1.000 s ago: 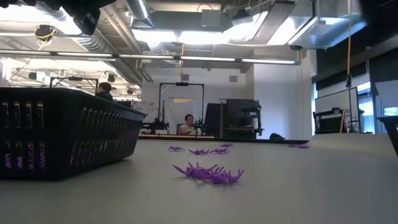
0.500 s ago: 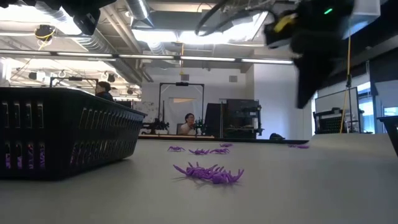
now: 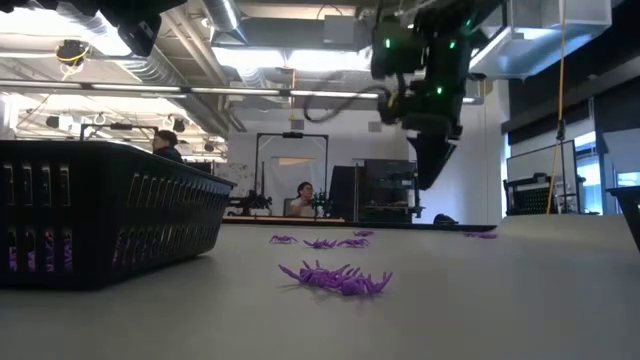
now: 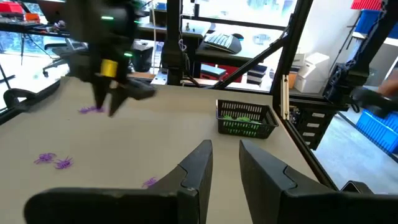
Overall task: Sort Halloween decoration
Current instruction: Put the purple spider toy into the bottom left black basket
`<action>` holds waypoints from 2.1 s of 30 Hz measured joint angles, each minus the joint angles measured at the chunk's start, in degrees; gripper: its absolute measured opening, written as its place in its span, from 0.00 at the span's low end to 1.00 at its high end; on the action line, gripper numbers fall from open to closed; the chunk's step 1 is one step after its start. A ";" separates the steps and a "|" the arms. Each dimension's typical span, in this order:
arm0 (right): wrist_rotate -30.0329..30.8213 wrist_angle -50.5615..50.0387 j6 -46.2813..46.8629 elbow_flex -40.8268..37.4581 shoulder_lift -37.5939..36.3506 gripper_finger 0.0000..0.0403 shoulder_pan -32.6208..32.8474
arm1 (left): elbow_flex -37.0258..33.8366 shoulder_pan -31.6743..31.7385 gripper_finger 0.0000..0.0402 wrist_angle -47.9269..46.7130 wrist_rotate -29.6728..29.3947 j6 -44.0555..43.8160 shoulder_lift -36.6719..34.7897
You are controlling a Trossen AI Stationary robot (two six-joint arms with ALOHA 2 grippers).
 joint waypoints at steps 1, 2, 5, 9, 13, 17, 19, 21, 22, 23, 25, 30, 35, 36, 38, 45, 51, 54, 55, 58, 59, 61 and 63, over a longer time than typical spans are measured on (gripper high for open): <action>-0.49 -0.72 -0.21 0.04 0.00 0.39 -2.23 | 0.00 0.00 0.19 -0.01 -0.01 0.00 0.00; -0.88 -1.88 -0.28 0.04 0.00 0.39 -4.54 | 0.00 0.00 0.19 0.01 0.01 0.00 0.00; -1.42 -5.48 -1.50 -0.35 -0.02 0.39 -11.35 | 0.00 0.01 0.19 0.00 -0.01 0.00 0.00; -7.07 -4.24 -5.24 -5.02 -0.39 0.39 -20.48 | 0.00 0.00 0.19 0.01 0.01 0.00 0.00; -13.36 -0.62 -9.45 -11.48 -0.48 0.39 -28.25 | 0.00 0.00 0.19 0.01 -0.01 0.00 0.00; -12.38 2.25 -11.09 -15.67 -0.48 0.39 -33.26 | 0.00 0.00 0.19 -0.01 -0.01 0.00 0.00; -9.32 2.57 -11.20 -16.66 -0.48 0.39 -34.58 | 0.00 0.02 0.19 -0.01 0.01 0.00 0.00; -7.58 4.00 -11.41 -17.58 -0.66 0.39 -34.90 | 0.00 0.00 0.19 -0.01 0.01 0.00 0.00; -6.85 4.84 -11.91 -18.01 -0.74 0.39 -34.86 | 0.00 0.00 0.19 0.01 0.00 0.00 0.00; -6.59 5.73 -12.71 -18.33 -0.78 0.39 -34.73 | 0.00 0.00 0.19 -0.01 0.00 0.00 0.00; -7.83 7.20 -13.75 -18.75 -0.83 0.39 -34.71 | 0.00 0.00 0.19 0.00 0.00 0.00 -0.01; -9.32 10.40 -14.30 -18.67 -0.74 0.39 -33.22 | 0.00 0.00 0.19 -0.01 -0.01 0.00 0.00; -9.40 10.61 -13.51 -18.63 -0.68 0.39 -31.56 | 0.00 0.01 0.19 0.01 0.01 0.00 0.00; -9.34 10.60 -12.89 -18.63 -0.66 0.39 -31.13 | 0.00 0.00 0.19 0.00 0.00 0.00 0.00; -9.27 10.59 -12.34 -18.63 -0.63 0.39 -30.09 | 0.00 0.00 0.19 0.01 -0.01 0.00 0.00; -7.26 7.06 -10.35 -17.34 -0.41 0.39 -25.70 | 0.00 0.00 0.19 0.00 0.00 0.00 0.00; -5.73 3.53 -9.54 -13.33 -0.22 0.39 -22.37 | 0.00 0.00 0.19 0.01 0.01 0.00 0.00; -6.35 4.08 -9.91 -12.44 -0.22 0.39 -21.63 | 0.00 0.01 0.19 -0.01 0.00 0.00 -0.01; -6.27 4.68 -9.97 -12.28 -0.22 0.39 -21.63 | 0.00 0.00 0.19 -0.01 0.01 0.00 0.00; -5.75 5.59 -10.02 -12.25 -0.26 0.39 -22.39 | 0.00 0.00 0.19 0.01 0.00 0.00 0.00; -5.33 6.11 -10.01 -12.25 -0.23 0.39 -22.64 | 0.00 0.00 0.19 -0.01 -0.01 0.00 0.00; -4.78 7.38 -9.95 -12.25 -0.17 0.39 -23.64 | 0.00 0.00 0.19 -0.01 -0.01 0.00 -0.02; -4.37 8.31 -9.95 -12.37 -0.15 0.39 -24.48 | 0.00 0.00 0.19 0.00 0.01 0.00 -0.02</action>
